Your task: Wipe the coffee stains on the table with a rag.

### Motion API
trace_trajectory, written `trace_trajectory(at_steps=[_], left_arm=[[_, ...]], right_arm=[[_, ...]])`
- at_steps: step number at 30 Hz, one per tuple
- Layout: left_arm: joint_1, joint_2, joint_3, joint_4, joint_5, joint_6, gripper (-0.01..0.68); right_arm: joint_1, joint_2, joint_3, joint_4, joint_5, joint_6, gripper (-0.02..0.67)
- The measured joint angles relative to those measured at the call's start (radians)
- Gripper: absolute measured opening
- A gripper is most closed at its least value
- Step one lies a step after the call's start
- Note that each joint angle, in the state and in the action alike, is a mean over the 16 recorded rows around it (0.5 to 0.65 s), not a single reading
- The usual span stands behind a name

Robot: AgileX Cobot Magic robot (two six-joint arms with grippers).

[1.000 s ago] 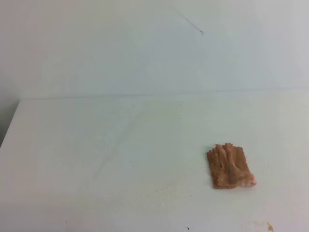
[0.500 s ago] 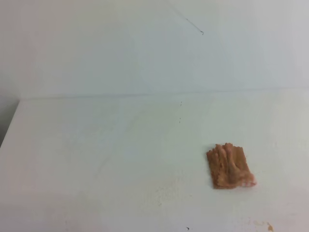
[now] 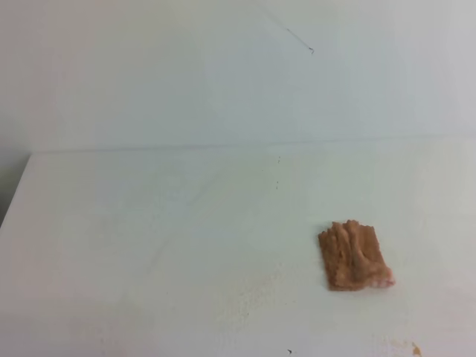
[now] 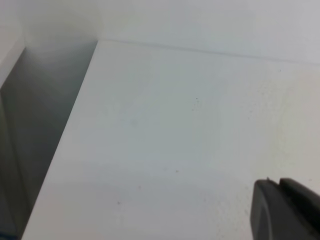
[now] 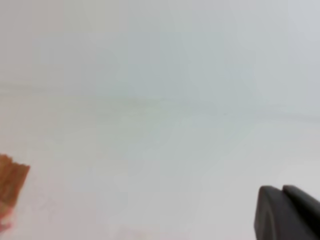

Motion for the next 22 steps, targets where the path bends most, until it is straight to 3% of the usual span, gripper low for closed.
trace_trajectory(at_steps=[9, 22], left_arm=[[0.000, -0.002, 0.003, 0.000, -0.001, 0.000, -0.001], [0.000, -0.003, 0.005, 0.000, -0.002, 0.000, -0.001]], right_arm=[[-0.126, -0.135, 0.122, 0.004, -0.064, 0.051, -0.004], [-0.162, -0.181, 0.266, 0.026, -0.125, 0.139, -0.004]])
